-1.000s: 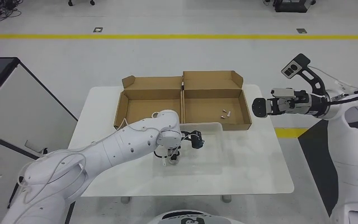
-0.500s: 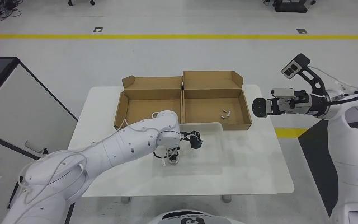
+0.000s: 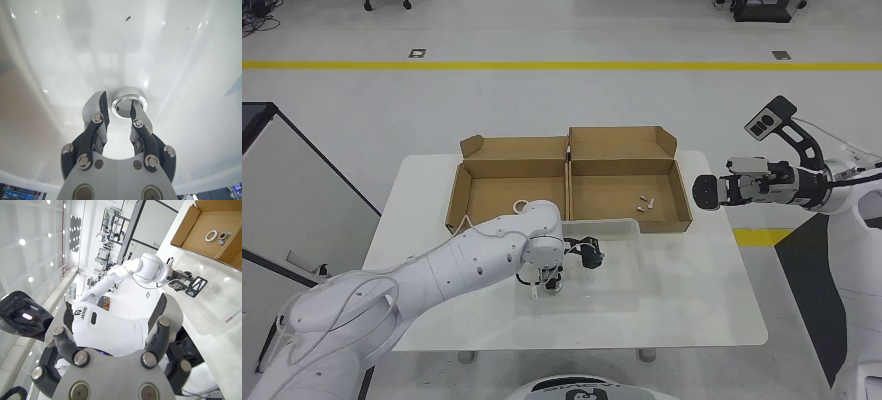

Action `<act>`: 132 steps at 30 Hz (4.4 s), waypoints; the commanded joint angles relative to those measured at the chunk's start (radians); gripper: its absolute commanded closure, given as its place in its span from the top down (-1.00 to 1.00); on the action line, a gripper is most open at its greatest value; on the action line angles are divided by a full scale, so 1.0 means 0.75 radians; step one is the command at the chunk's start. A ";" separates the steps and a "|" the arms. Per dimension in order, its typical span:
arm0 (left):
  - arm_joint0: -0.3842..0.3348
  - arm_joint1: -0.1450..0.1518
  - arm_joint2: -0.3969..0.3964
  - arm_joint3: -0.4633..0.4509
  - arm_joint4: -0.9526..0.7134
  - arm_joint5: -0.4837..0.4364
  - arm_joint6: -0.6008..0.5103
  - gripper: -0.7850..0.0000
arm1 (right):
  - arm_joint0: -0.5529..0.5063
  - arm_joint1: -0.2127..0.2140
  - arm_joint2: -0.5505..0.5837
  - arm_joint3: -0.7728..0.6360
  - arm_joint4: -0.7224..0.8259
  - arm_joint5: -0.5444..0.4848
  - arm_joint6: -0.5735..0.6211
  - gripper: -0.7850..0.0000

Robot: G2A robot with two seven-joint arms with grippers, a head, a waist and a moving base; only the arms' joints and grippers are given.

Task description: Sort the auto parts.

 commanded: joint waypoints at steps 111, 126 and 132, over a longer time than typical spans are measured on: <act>0.394 0.068 -1.260 -0.554 -2.018 -0.761 0.761 -1.00 | 0.000 0.000 0.000 0.000 0.000 0.000 0.000 1.00; 0.354 0.047 -1.212 -0.422 -1.476 -0.761 0.761 -1.00 | 0.000 0.000 0.000 0.000 0.000 0.000 0.000 1.00; 0.365 0.053 -1.224 -0.465 -1.639 -0.761 0.761 -1.00 | 0.000 0.000 0.000 0.000 0.000 0.000 0.000 1.00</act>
